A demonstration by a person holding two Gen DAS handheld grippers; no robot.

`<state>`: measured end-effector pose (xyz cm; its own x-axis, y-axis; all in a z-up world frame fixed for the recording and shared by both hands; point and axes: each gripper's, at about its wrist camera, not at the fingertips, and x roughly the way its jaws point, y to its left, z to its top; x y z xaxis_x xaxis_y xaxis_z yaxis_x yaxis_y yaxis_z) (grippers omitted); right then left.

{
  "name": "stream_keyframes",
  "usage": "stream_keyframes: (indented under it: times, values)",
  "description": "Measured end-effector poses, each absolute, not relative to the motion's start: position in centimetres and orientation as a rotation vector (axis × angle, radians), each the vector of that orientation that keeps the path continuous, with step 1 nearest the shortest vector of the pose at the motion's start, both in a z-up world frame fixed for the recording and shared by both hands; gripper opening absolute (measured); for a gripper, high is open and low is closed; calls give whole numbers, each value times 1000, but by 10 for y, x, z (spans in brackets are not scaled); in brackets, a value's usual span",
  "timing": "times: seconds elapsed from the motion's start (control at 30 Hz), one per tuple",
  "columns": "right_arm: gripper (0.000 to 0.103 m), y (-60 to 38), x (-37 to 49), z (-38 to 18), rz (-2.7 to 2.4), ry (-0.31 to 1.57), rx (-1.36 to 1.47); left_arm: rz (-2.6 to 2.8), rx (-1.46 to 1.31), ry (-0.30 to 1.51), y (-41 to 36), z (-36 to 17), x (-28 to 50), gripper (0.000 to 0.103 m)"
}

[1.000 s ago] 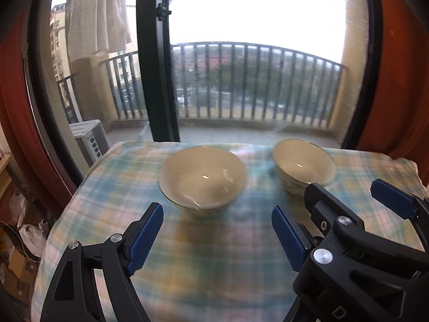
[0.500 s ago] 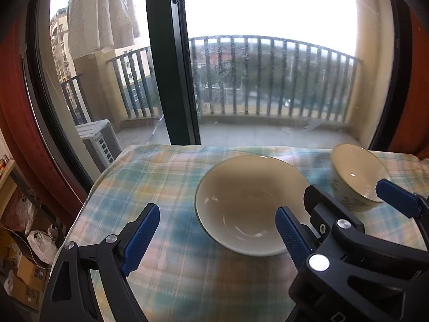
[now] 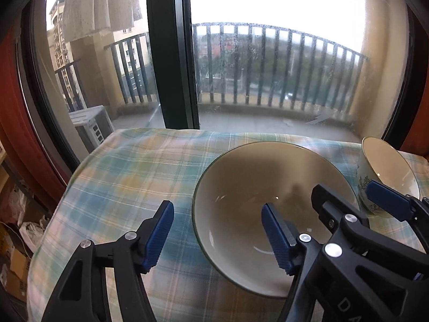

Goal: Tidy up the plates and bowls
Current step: 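Move the right gripper to the next cream bowl, then grasp the rim of the cream bowl with the right gripper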

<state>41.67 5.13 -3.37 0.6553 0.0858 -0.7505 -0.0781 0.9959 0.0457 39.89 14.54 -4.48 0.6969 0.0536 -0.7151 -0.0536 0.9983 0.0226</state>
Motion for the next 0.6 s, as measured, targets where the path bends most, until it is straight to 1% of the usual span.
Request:
stream_keyframes:
  times: [0.07,0.1,0.13,0.17,0.2,0.23,0.27,0.33,0.4,0.47,0.6]
  values:
    - [66,50,419,-36,82,851,10,50,1,799,142,-45,400,65]
    - [63,50,420,-37,79,852,13,49,6,799,141,-45,400,62]
    - [60,49,424,-38,78,853,15,55,14,799,140,-44,402,56]
    - [53,48,426,-39,77,855,17,56,17,801,139,-45,404,54]
    - [49,47,428,-40,79,859,21,54,18,806,139,-45,405,52]
    - [47,47,429,-40,79,862,23,50,14,811,139,-46,407,43]
    - [40,47,428,-41,81,867,25,54,11,812,141,-47,407,42]
    - [34,49,429,-43,88,870,21,63,12,815,141,-49,408,34]
    - [21,50,429,-45,100,876,26,67,11,823,143,-51,409,30]
    - [18,52,428,-44,101,880,24,62,0,825,144,-50,408,30]
    - [18,52,428,-43,104,883,16,62,-12,831,144,-48,406,30]
